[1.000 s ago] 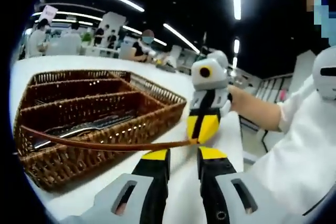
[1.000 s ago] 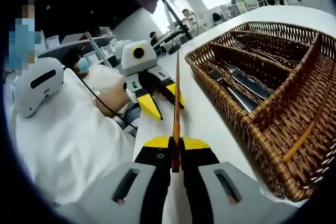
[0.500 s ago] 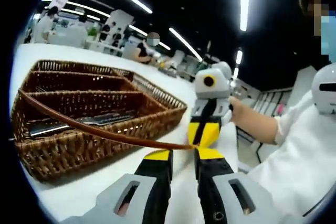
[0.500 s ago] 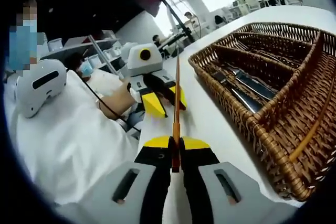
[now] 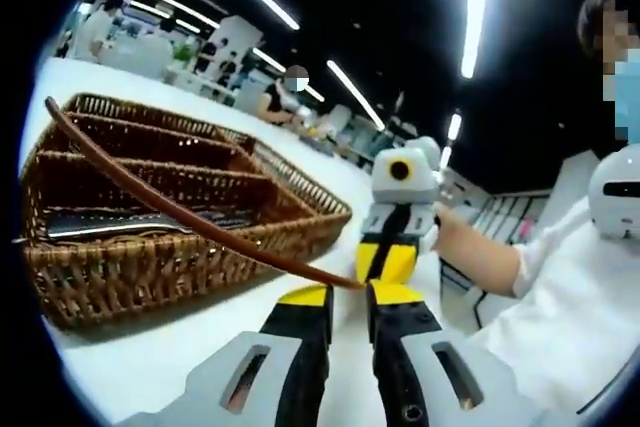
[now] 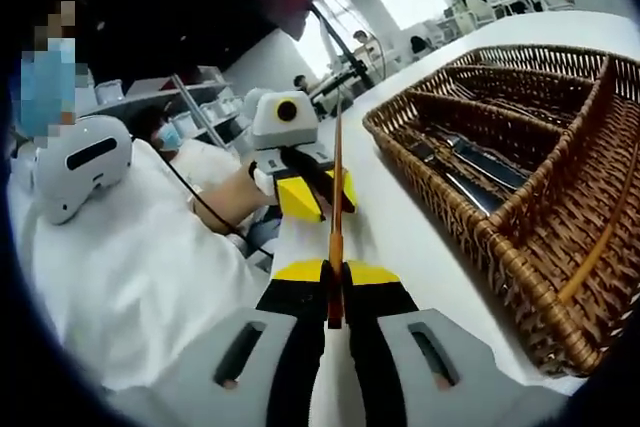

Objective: Arrange the knives, forks, and spoons in their matching storage slots by inserting each utensil handle-first until every utensil is classified and aligned in the correct compartment

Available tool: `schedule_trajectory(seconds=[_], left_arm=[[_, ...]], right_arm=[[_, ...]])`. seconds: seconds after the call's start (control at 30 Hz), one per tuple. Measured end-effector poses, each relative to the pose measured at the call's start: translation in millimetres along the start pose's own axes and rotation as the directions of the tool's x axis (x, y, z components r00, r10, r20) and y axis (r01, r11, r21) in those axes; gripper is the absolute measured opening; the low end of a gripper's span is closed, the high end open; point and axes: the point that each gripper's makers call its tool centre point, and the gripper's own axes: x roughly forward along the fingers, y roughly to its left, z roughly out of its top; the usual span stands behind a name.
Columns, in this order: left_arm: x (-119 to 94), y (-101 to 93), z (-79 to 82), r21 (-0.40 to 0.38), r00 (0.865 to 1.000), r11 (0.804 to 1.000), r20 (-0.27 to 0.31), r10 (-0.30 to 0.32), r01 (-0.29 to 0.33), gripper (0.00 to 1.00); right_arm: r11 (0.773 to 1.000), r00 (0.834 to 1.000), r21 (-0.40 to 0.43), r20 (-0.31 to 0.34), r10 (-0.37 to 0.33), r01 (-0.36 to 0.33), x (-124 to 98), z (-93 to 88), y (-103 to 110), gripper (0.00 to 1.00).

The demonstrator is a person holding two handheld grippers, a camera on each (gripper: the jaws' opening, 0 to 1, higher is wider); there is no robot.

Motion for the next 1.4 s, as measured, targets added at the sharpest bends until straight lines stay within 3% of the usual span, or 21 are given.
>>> schedule_trajectory(seconds=[0.73, 1.4], left_arm=[[1.7, -3.1, 6.6, -0.092, 0.998, 0.995, 0.055, -0.04, 0.045, 0.07], [3.9, -14.0, 13.2, -0.109, 0.994, 0.99, 0.071, -0.084, 0.092, 0.04]], right_arm=[[1.0, 1.0, -0.002, 0.019, 0.017, -0.017, 2.5, -0.6, 3.9, 0.05], [0.999, 0.999, -0.009, 0.009, 0.047, -0.047, 10.6, -2.9, 10.5, 0.05]])
